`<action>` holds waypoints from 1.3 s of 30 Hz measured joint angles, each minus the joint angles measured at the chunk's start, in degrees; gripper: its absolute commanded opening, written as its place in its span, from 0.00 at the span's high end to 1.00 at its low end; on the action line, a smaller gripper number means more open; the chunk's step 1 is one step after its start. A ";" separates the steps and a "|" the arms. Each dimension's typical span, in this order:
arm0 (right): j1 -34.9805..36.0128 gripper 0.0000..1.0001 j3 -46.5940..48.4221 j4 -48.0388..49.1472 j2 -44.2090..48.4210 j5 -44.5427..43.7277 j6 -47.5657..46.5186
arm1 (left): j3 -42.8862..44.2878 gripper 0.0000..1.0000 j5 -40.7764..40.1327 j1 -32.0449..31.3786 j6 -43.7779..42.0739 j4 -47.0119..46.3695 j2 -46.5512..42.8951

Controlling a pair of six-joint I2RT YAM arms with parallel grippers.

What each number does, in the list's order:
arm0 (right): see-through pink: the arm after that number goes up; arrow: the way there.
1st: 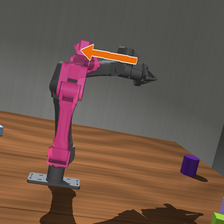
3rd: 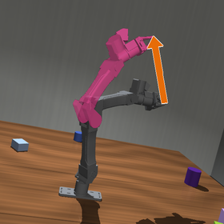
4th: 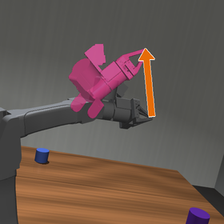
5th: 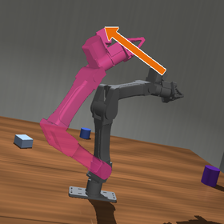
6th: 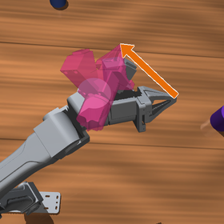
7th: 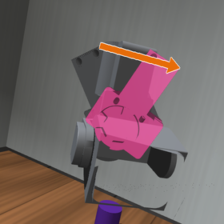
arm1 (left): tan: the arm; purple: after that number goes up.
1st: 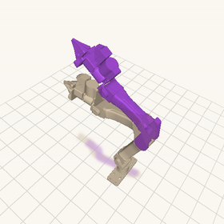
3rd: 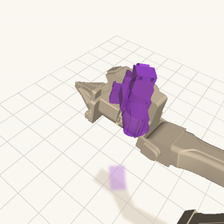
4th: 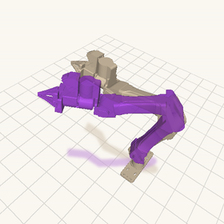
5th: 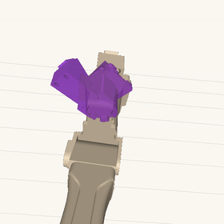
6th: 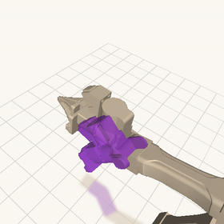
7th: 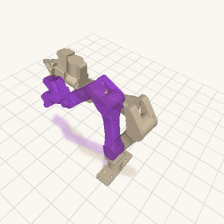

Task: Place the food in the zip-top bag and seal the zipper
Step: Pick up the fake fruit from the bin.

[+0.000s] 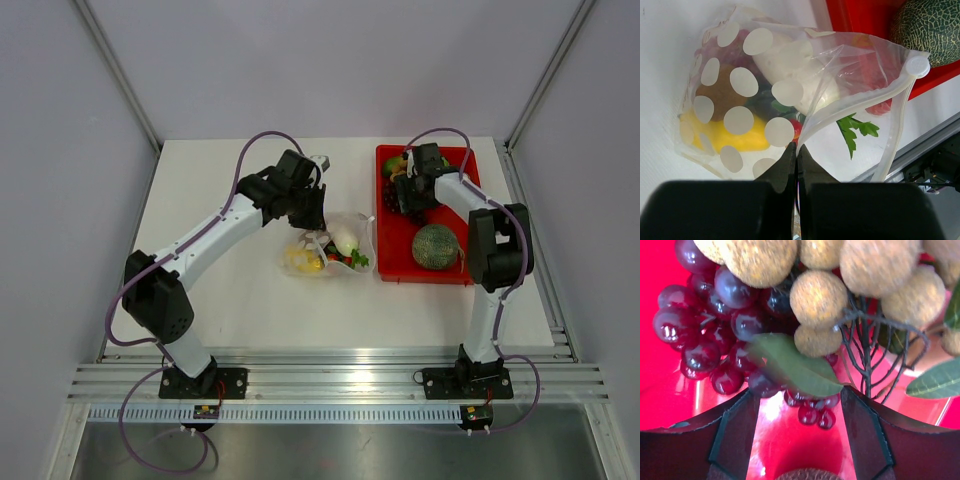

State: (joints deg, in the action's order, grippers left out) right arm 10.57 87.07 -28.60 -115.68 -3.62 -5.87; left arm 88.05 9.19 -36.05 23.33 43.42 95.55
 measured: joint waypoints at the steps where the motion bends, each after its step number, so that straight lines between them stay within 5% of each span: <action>1: 0.00 0.28 -0.07 0.57 -0.39 -0.04 -0.61 | 0.00 1.00 0.00 0.04 -0.02 0.07 0.00; 6: 0.02 0.35 -0.26 3.02 -3.06 -0.13 -2.27 | 0.09 1.00 0.00 0.13 -0.02 0.28 0.22; 10: 0.11 0.63 -1.31 4.48 -3.78 -0.24 -2.71 | 0.11 1.00 -0.09 0.15 -0.02 0.48 0.22; 17: 0.15 0.96 -5.99 6.97 -0.39 0.07 -1.49 | 0.11 1.00 -0.17 0.15 0.00 0.50 0.22; 39: 0.20 0.96 -12.33 -6.01 32.61 7.41 10.58 | 2.99 1.00 0.17 0.96 -0.98 0.35 2.58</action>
State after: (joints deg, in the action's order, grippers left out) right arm 10.76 74.74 -34.61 -83.07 3.79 4.71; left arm 91.05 9.37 -35.09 22.35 43.77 98.13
